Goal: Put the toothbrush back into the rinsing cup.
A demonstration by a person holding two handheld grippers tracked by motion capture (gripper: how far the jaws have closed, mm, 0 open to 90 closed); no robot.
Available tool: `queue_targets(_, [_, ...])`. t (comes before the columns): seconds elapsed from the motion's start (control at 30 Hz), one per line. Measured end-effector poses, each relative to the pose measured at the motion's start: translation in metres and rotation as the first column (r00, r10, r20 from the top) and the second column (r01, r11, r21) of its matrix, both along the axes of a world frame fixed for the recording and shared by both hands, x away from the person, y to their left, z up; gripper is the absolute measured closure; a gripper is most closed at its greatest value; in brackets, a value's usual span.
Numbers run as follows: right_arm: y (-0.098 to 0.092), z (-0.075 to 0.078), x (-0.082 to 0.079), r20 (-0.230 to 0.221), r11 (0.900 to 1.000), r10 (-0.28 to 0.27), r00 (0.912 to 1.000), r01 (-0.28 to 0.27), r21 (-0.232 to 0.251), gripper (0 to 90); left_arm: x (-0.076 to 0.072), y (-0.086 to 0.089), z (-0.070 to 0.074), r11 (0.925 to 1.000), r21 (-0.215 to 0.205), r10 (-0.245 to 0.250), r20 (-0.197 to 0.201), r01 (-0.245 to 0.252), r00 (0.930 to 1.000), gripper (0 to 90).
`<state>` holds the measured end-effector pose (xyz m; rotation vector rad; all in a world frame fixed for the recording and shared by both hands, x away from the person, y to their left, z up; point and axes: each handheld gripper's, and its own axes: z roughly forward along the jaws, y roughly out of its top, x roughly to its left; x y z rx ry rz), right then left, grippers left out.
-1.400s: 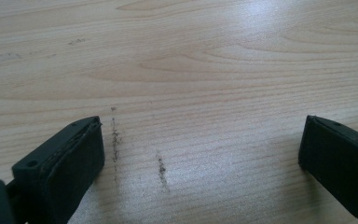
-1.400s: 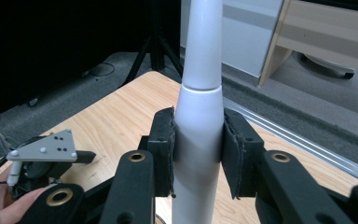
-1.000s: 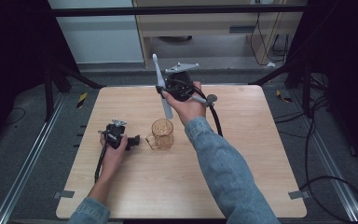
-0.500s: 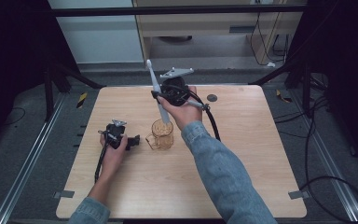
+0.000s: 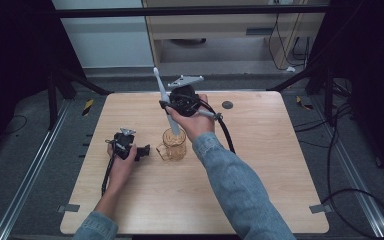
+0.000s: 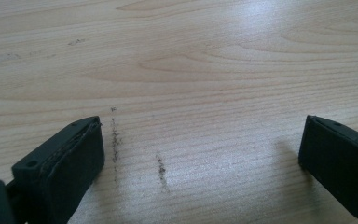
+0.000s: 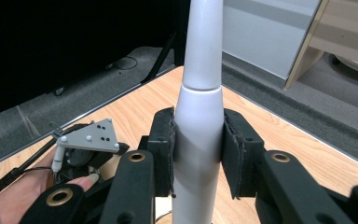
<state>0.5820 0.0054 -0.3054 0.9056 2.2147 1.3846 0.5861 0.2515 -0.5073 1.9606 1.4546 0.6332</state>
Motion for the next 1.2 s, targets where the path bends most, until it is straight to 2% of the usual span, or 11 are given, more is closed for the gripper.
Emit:
queue_targets(0.33, [-0.001,-0.011,0.0,-0.014,1.0,-0.005,0.9999,0.005,-0.006,67.0,0.0,0.0,0.0,1.0,0.0,0.0,0.0,0.0,1.0,0.0])
queue_targets(0.63, [0.007,-0.037,0.003,-0.039,0.999,-0.011,0.9992,0.009,-0.036,67.1,0.0,0.0,0.0,1.0,-0.001,0.0,0.001,0.0,1.0,0.0])
queue_targets(1.03, [0.01,-0.061,0.003,-0.055,0.997,-0.006,0.9984,0.002,-0.081,67.1,0.0,0.0,0.0,1.0,0.0,-0.003,-0.001,0.003,1.0,0.0])
queue_targets(1.2, [0.009,-0.07,0.003,-0.071,0.996,-0.008,0.9974,0.002,-0.085,67.0,0.0,0.0,0.0,1.0,0.0,-0.003,-0.001,0.003,1.0,0.0])
